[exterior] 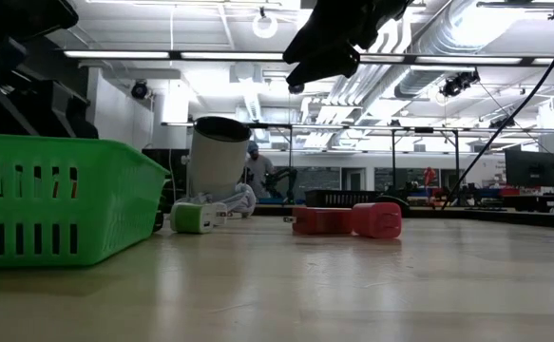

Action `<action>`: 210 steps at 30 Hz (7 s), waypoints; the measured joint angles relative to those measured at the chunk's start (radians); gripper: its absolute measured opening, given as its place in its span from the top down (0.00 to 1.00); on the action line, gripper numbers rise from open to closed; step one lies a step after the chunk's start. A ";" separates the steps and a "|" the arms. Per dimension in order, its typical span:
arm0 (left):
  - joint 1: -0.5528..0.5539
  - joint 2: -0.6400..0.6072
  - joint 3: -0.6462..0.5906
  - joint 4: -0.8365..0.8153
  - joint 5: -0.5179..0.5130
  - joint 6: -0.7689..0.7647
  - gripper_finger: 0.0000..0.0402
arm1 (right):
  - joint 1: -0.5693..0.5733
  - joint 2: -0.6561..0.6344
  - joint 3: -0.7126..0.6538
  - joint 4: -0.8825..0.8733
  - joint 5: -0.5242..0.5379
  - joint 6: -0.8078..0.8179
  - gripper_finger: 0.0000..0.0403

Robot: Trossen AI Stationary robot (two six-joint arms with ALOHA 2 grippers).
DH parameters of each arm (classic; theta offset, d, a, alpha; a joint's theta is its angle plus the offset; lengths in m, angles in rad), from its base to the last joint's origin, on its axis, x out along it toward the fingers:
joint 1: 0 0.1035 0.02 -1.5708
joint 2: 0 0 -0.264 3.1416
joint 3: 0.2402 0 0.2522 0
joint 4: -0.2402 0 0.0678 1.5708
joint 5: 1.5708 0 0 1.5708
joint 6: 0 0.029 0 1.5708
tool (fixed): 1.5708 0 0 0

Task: Pick & Place Office items
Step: Put the left red charger adapter into the black bin

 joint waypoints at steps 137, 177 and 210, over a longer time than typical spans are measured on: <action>0.125 -0.564 0.002 -0.823 -0.054 -0.727 0.57 | -0.269 -0.482 -0.261 -0.462 -0.017 -0.030 0.38; 0.109 -0.564 0.002 -0.995 0.051 -0.896 0.57 | -0.269 -0.484 -0.269 -0.462 -0.019 -0.037 0.38; 0.314 -0.563 0.076 -1.171 0.182 -1.023 0.57 | -0.269 -0.484 -0.268 -0.462 -0.019 -0.037 0.38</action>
